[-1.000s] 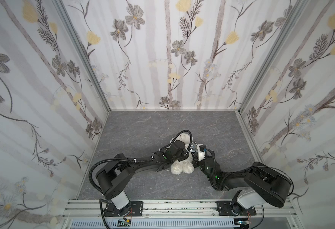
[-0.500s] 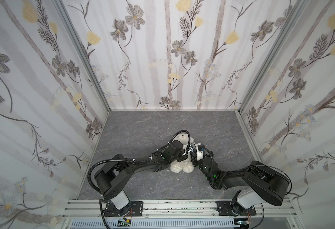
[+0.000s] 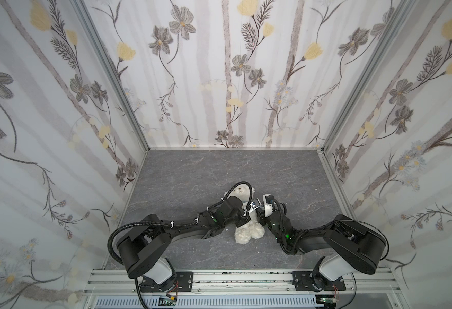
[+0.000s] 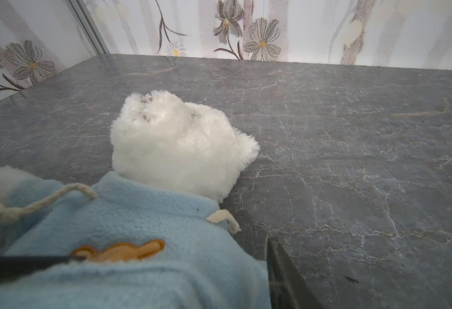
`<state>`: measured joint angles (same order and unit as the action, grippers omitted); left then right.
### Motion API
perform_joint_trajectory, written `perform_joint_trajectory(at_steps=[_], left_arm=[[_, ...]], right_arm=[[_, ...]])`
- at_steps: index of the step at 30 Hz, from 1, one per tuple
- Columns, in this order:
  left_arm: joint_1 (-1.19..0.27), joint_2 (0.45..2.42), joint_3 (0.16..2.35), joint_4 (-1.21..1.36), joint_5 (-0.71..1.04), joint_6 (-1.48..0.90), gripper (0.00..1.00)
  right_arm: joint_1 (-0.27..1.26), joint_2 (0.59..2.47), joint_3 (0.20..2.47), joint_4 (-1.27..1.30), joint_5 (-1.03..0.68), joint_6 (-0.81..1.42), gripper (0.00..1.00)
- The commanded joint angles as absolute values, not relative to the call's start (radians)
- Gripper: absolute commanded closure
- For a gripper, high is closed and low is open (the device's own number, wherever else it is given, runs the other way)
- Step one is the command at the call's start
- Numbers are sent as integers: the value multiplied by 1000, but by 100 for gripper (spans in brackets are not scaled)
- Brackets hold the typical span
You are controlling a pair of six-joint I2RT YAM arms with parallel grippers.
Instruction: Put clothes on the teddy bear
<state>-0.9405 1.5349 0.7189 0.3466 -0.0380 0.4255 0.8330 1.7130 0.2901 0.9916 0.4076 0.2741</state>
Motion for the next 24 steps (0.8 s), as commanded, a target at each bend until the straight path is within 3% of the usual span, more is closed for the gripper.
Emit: perform_joint_trajectory(at_steps=[1,11,18,24], left_arm=[[-937,1533,680,378,-186,428,100],[-922,1462,541,471,-273,384,100],[-929,1476,541,486,-274,410,100],[-940,1459,533,486,-304,437,100]], right_arm=[[828,1733,303,864,538,354,58],[828,1806,271,812,572,477,53],[828,1760,233,993,482,354,51],[828,1761,277,916,516,331,51]])
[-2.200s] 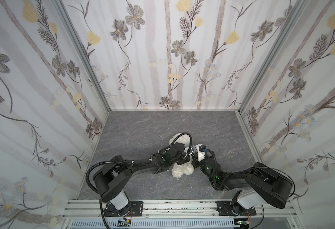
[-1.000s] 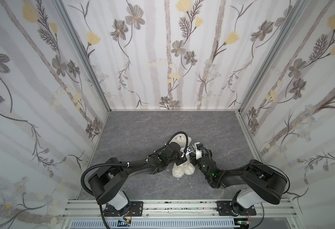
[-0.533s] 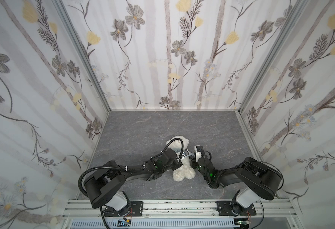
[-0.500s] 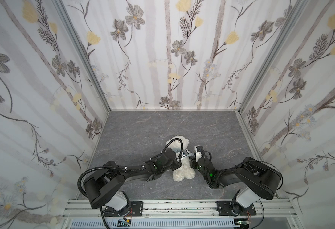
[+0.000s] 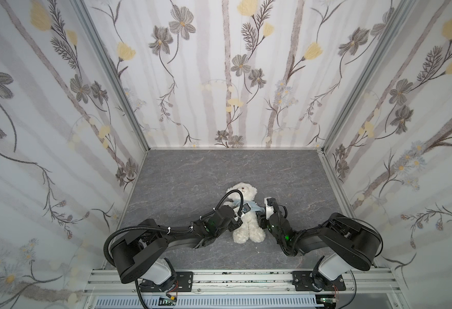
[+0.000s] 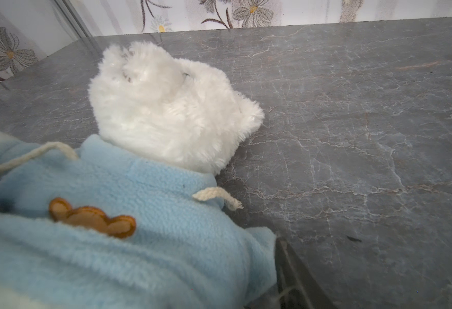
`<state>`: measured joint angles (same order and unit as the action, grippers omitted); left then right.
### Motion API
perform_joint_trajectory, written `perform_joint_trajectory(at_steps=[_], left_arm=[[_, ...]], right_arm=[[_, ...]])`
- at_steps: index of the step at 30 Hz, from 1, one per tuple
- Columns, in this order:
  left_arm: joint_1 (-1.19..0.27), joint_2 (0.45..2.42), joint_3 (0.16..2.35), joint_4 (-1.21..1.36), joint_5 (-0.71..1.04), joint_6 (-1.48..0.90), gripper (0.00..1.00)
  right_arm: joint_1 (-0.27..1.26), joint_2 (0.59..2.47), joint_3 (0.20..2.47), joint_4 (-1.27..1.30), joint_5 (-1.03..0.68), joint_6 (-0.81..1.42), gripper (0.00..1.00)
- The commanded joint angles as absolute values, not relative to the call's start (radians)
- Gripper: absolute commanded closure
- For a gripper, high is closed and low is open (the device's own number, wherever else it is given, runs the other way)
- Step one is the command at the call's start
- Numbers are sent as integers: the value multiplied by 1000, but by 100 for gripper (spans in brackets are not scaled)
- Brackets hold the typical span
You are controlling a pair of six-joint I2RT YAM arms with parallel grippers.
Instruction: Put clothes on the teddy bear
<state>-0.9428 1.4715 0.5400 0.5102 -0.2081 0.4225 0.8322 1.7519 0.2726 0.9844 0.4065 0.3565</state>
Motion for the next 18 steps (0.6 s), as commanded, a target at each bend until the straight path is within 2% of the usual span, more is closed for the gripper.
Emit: perform_joint_trajectory(at_steps=[1,4,6,8,13,18], left_arm=[[-945,1455,531,486,-293,434,100],[-969,1431,531,513,-242,450,100],[-980,1430,553,519,-216,464,98],[-995,1447,583,520,-222,488,85],[-1017,1493,670,520,-192,505,60],[-1024,1571,734,518,-192,508,47]], right_arm=[[827,1760,272,929,498,320,53],[827,1712,242,1011,429,285,60],[828,1671,242,1018,394,264,68],[828,1636,239,1033,354,261,78],[828,1571,244,1040,295,256,89],[827,1538,240,1042,281,263,92]])
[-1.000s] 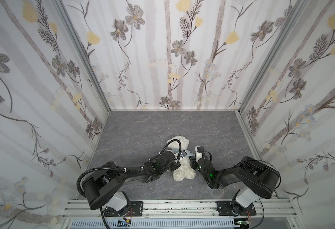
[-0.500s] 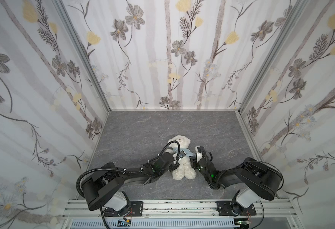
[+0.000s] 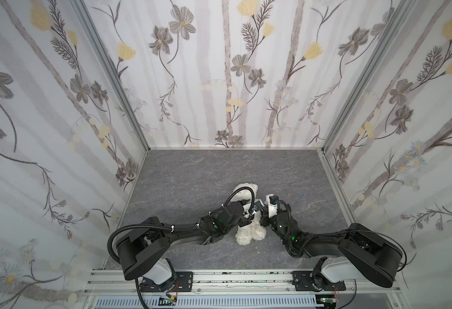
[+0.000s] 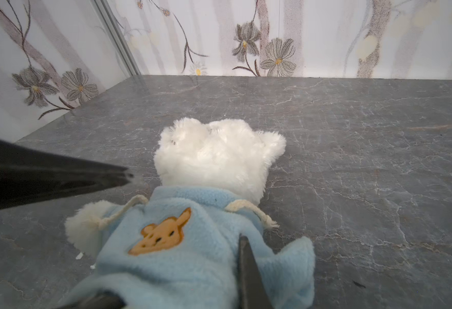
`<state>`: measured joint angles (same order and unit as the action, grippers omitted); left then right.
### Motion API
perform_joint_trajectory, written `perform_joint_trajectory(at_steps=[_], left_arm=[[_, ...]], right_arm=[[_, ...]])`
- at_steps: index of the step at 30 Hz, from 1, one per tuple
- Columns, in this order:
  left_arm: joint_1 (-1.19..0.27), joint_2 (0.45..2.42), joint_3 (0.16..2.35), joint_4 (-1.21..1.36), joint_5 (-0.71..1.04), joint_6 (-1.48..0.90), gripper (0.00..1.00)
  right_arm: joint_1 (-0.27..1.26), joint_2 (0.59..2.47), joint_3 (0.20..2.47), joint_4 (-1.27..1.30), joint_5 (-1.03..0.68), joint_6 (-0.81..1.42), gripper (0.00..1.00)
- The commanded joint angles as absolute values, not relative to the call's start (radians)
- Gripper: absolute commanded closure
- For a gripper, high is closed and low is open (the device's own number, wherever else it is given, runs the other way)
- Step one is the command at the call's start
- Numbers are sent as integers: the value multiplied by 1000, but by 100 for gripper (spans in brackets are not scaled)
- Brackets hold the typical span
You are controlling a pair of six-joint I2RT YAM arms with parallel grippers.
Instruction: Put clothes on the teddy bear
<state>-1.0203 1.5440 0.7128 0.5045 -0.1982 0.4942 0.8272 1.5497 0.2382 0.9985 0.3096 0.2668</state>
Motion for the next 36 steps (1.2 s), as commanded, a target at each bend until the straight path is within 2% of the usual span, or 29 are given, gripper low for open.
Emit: perform_joint_trajectory(at_steps=[1,6,8,12,17,19,21,26,27,29,36], left_arm=[[-1022,1579,740,517,-190,506,46],[-1023,1617,773,520,-207,492,37],[-1022,1642,793,519,-258,484,38],[-1019,1676,814,518,-314,468,47],[-1016,1683,813,518,-332,464,66],[-1013,1691,807,518,-333,467,80],[-1006,1692,795,518,-317,460,100],[-975,1615,755,526,-149,355,100],[-976,1596,741,538,-137,340,100],[-976,1565,707,557,-118,333,100],[-983,1475,596,600,-142,299,100]], right_arm=[[827,1535,241,1039,282,266,92],[827,1532,248,1038,271,279,93],[827,1535,250,1040,269,278,93],[828,1548,246,1043,263,251,93],[828,1557,242,1026,274,187,94],[828,1555,237,1033,272,169,94],[828,1552,241,1026,282,156,91],[829,1587,287,910,452,192,61],[829,1589,283,899,479,210,58],[828,1627,264,893,528,268,54],[828,1705,291,745,589,427,52]])
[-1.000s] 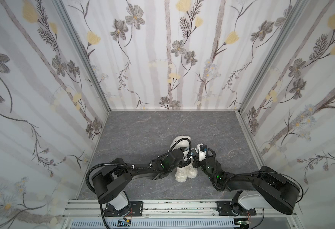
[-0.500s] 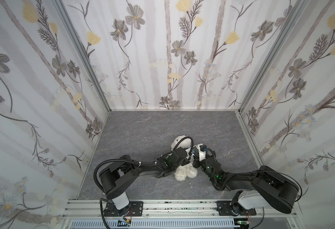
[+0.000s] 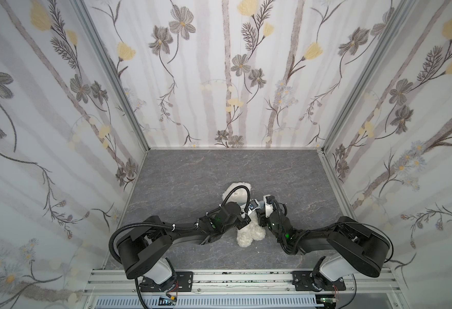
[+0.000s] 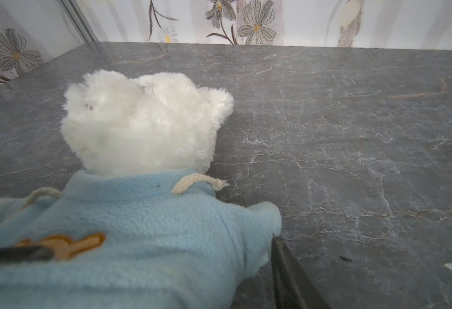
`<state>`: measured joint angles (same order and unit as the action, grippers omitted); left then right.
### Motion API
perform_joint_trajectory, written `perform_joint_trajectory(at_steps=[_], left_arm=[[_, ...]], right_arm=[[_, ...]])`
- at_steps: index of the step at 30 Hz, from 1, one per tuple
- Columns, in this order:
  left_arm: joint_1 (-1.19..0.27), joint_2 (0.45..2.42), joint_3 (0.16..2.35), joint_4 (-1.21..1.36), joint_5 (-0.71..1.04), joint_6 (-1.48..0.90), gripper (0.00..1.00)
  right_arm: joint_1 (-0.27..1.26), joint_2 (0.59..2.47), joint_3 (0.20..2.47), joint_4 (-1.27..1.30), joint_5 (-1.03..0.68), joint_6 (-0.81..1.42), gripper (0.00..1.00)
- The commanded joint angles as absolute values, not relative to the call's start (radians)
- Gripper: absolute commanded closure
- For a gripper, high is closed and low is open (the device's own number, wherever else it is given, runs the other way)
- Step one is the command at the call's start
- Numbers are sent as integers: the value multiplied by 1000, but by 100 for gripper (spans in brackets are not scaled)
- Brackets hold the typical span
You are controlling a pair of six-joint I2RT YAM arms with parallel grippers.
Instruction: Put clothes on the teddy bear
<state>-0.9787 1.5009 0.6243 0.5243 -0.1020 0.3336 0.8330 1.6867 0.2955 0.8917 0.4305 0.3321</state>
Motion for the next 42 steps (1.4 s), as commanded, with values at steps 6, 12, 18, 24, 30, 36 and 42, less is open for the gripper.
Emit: perform_joint_trajectory(at_steps=[6,12,18,24,30,36,42], left_arm=[[-996,1507,535,649,-222,315,100],[-990,1552,512,694,-290,342,100],[-966,1531,464,731,-311,309,100],[-970,1496,440,742,-271,266,100],[-984,1516,477,742,-345,206,100],[-1010,1575,530,741,-397,140,100],[-1016,1577,551,740,-428,87,100]], right_arm=[[827,1771,304,682,586,486,46],[827,1833,297,685,558,514,41],[828,1882,280,716,559,510,28],[828,1790,273,820,486,360,22],[784,1451,305,772,156,192,19],[722,1346,310,669,-170,203,18],[650,1223,298,536,-255,238,17]])
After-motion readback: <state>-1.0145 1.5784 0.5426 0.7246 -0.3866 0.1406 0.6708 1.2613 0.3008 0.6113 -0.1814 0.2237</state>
